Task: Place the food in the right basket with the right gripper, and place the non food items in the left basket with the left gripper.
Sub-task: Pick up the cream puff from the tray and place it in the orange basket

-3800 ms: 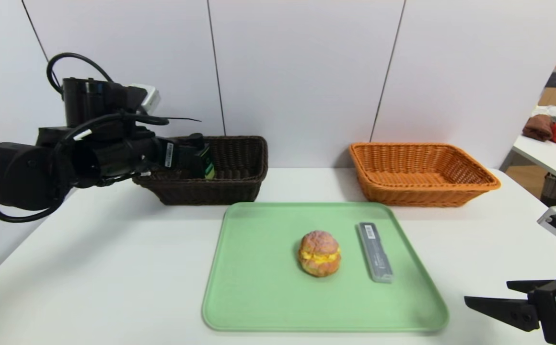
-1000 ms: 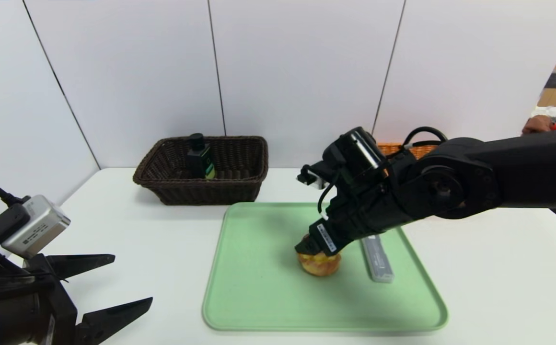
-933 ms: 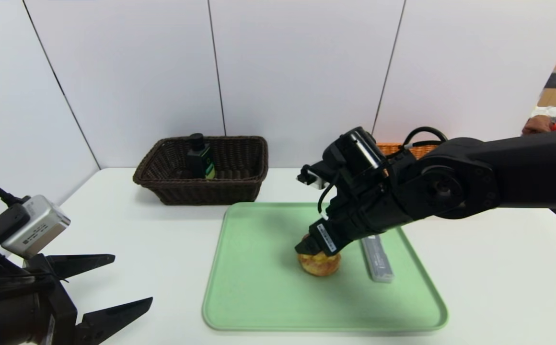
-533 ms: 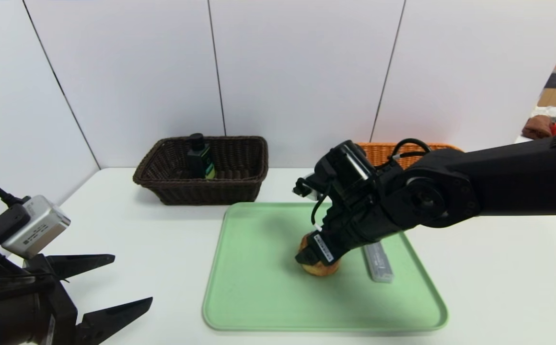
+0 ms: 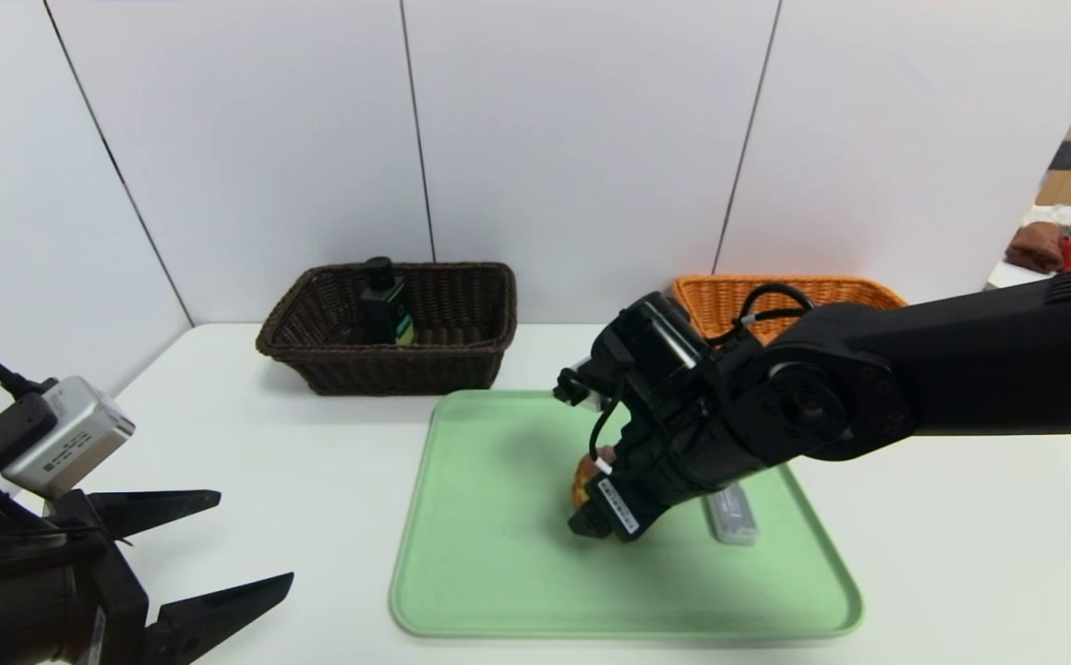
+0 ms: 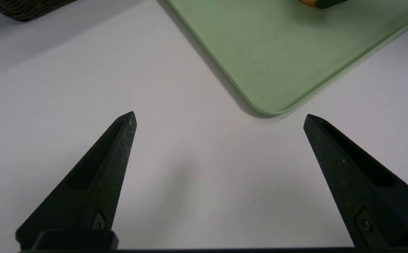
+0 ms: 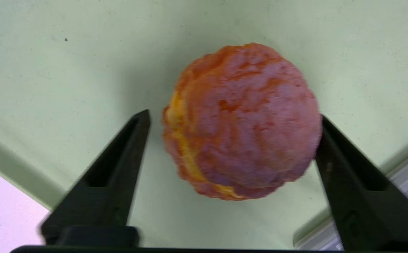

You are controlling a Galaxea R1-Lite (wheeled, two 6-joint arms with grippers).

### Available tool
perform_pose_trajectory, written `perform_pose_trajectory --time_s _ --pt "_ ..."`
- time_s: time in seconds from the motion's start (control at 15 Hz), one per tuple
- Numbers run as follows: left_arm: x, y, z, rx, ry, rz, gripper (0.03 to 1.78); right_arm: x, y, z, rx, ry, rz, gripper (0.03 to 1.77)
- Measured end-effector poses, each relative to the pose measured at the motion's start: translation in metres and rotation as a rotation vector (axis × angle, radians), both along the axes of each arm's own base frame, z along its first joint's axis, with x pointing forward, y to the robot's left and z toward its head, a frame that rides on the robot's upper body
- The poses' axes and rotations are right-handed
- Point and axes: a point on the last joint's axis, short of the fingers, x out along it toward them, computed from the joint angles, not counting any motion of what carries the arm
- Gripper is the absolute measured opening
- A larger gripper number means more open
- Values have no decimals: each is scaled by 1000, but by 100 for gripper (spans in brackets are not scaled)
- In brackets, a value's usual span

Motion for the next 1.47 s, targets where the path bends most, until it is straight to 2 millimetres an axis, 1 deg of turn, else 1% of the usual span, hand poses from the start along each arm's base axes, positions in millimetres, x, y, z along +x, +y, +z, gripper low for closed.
perform_pose_trajectory --time_s 0.13,0.2,0.33,0.4,0.53,0.73,0.87,1.0,1.13,1.27,1.47 --pt "0 0 0 0 -2 1 169 0 0 0 -1 0 -2 111" --pt "-1 0 0 -1 -1 1 169 -1 -1 0 -2 0 -2 100" --pt "-1 0 0 -2 -1 0 169 -1 -1 1 3 -3 -2 85" --pt "-1 0 0 -2 -4 1 169 0 -2 3 10 -9 -6 80" --pt "-2 1 1 -2 -10 6 169 2 -7 12 37 -33 -21 80" --pt "-2 1 2 -6 -17 3 169 8 -18 35 119 -128 -59 80" --pt "-2 0 4 -7 -20 1 169 16 -30 52 176 -205 -99 80" --pt "-1 0 5 -8 -23 1 169 28 -47 69 218 -273 -156 80" --pt "-1 0 5 -8 -23 1 169 43 -69 88 253 -339 -230 80" --pt "-1 0 5 -8 -23 1 169 57 -92 102 273 -397 -299 80" --pt "-1 0 5 -8 -24 0 169 80 -126 113 274 -456 -404 80"
